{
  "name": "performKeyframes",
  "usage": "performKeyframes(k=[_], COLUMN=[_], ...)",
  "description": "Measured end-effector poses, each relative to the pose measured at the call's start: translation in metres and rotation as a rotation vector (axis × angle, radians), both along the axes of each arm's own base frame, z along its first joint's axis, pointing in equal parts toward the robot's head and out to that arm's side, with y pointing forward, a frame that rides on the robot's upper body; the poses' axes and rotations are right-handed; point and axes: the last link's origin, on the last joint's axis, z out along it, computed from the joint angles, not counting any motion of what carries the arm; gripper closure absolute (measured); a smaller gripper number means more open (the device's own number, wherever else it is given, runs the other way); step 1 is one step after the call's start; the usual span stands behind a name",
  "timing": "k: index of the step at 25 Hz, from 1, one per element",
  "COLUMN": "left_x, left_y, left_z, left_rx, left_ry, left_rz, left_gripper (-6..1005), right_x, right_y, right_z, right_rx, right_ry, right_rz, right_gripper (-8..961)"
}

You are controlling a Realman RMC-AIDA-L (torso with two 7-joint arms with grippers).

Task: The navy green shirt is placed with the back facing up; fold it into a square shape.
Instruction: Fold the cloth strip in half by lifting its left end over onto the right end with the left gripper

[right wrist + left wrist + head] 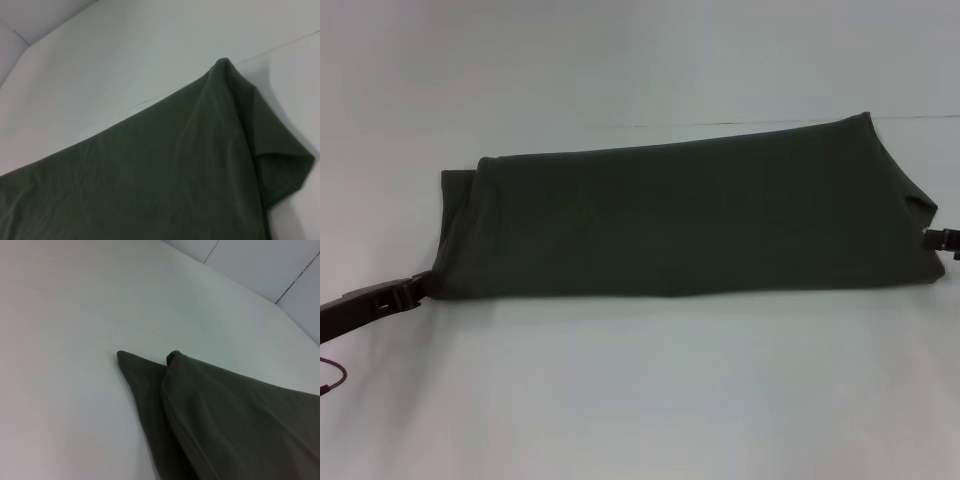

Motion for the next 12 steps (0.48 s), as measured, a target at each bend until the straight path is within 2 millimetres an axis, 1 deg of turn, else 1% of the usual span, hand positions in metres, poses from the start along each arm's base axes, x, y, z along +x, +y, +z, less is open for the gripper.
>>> performKeyframes(k=[7, 12], left_x=[0.001, 0.002], left_y=[0.002, 0.002], left_z=[0.000, 0.000], left_rx=[-0.001, 0.000], left_ry=[0.002, 0.001], left_rz=[-0.005, -0.006], left_gripper=[998, 998], right_x=[-0.002, -0.002], right_y=[0.006, 0.008], right_z=[-0.014, -0.019], right_rx=[-0.013, -0.018], right_ry=[-0.015, -0.030], right_rz=[-0.011, -0.014], right_gripper=[239, 249])
